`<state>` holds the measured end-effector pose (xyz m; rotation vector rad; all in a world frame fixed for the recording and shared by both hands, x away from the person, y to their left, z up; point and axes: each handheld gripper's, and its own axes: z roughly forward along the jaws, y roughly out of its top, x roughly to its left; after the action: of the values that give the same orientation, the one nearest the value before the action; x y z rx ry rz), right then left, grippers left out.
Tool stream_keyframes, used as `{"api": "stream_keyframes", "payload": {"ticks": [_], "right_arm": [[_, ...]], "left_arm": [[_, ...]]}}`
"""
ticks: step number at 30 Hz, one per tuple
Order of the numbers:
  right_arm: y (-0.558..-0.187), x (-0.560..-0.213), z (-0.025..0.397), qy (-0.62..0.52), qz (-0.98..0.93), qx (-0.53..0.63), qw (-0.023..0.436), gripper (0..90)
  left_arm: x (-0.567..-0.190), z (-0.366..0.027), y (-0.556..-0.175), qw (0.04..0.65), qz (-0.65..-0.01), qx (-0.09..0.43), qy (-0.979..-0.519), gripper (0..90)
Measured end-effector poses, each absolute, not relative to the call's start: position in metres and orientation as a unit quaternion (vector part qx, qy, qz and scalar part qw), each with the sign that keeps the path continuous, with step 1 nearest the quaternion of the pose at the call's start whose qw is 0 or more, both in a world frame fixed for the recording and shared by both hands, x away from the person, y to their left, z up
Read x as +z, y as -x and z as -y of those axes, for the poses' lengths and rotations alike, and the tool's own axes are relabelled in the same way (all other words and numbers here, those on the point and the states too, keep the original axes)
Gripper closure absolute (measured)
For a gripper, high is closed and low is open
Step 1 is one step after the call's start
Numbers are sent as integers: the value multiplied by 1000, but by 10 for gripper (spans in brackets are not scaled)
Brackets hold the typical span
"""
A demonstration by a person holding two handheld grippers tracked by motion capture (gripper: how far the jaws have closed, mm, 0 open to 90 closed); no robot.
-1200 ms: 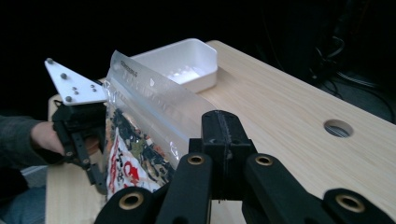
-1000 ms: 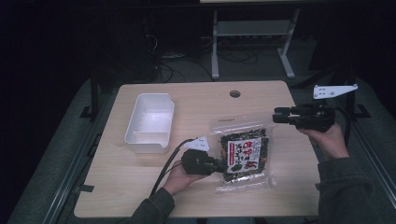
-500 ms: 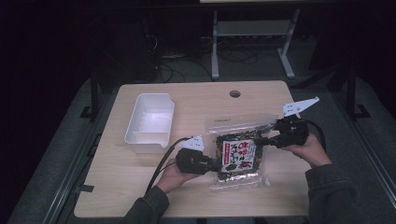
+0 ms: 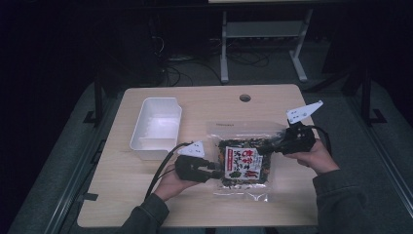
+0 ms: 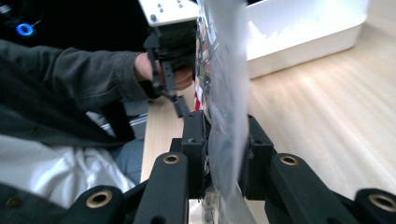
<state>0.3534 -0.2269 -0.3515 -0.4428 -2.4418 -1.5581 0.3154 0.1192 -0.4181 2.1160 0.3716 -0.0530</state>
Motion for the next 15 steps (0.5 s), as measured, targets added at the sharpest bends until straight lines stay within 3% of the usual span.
{"api": "stream_keyframes", "payload": {"ticks": [4, 15], "right_arm": [[-354, -341, 230, 169, 825, -534, 78, 749], [-358, -319, 219, 246, 807, -537, 8, 750]], "left_arm": [[-416, -128, -313, 469, -159, -5, -869, 530], [-416, -158, -302, 442, -173, 32, -880, 456]]}}
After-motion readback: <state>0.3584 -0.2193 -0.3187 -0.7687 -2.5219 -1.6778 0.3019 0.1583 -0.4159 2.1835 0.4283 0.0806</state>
